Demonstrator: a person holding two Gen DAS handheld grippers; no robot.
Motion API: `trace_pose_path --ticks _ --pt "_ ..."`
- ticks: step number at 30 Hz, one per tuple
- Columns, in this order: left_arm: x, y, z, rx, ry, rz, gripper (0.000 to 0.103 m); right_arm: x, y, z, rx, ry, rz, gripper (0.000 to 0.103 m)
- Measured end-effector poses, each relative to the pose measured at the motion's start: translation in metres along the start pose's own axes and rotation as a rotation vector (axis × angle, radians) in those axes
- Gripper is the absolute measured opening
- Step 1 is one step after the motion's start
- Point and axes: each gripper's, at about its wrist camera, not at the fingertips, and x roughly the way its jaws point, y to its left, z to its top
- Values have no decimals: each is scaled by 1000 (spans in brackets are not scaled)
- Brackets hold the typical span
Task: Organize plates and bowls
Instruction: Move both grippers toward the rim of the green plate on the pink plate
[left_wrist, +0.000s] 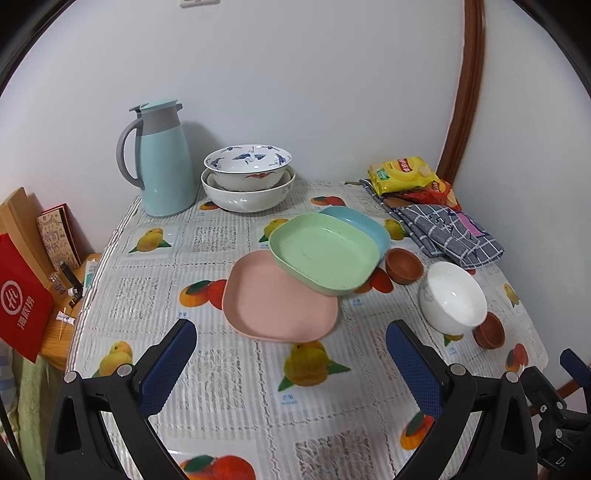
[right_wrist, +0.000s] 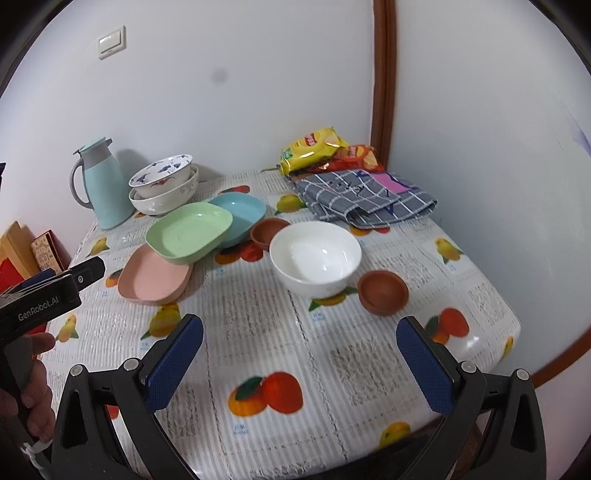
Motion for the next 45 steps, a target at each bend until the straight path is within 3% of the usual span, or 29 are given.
trace_pose_path --ticks 16,28,45 --pt "33 15 48 21 8 38 103 28 35 58 -59 -42 49 103" --pt "57 16 68 31 38 9 103 57 42 84 -70 -40 56 101" --pt "120 30 80 8 127 -15 103 117 52 101 -58 17 80 82"
